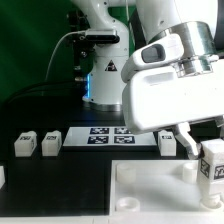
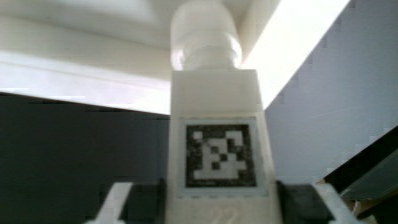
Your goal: Assemble one leg
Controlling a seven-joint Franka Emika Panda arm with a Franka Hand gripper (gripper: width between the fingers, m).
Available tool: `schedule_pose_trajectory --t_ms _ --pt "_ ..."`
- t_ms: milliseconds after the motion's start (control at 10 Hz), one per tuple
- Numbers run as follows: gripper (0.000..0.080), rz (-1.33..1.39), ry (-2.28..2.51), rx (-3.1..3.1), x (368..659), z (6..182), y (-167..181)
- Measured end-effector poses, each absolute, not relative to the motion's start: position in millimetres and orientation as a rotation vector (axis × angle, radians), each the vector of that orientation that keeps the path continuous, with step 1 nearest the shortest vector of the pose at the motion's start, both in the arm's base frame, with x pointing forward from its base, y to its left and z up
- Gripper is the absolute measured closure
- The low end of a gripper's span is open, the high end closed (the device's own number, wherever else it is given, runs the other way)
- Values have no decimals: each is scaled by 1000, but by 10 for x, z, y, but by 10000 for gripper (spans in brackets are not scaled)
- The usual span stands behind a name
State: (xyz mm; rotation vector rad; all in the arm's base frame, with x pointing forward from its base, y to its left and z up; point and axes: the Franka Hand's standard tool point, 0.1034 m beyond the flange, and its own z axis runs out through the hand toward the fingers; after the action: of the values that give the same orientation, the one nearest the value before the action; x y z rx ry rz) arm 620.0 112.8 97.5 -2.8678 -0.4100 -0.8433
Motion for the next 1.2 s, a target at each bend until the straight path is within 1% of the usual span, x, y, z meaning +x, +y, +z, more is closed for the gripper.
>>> schedule_pose_trajectory --t_ms 200,400,500,700,900,1000,1100,1200 --pt "506 -865 -406 -2863 6207 957 1137" --pt "506 -861 -396 -2862 6172 833 1141" --pt "506 -854 -395 -2863 6159 804 1141" --pt "506 -914 -381 -2854 6155 786 1129" --pt "506 -907 -382 -2854 6173 792 1133" --pt "401 -900 -382 -2855 6166 781 1133" --pt "401 -893 -383 -2856 6160 772 1134" --pt "263 -893 -383 -2856 6160 771 1134"
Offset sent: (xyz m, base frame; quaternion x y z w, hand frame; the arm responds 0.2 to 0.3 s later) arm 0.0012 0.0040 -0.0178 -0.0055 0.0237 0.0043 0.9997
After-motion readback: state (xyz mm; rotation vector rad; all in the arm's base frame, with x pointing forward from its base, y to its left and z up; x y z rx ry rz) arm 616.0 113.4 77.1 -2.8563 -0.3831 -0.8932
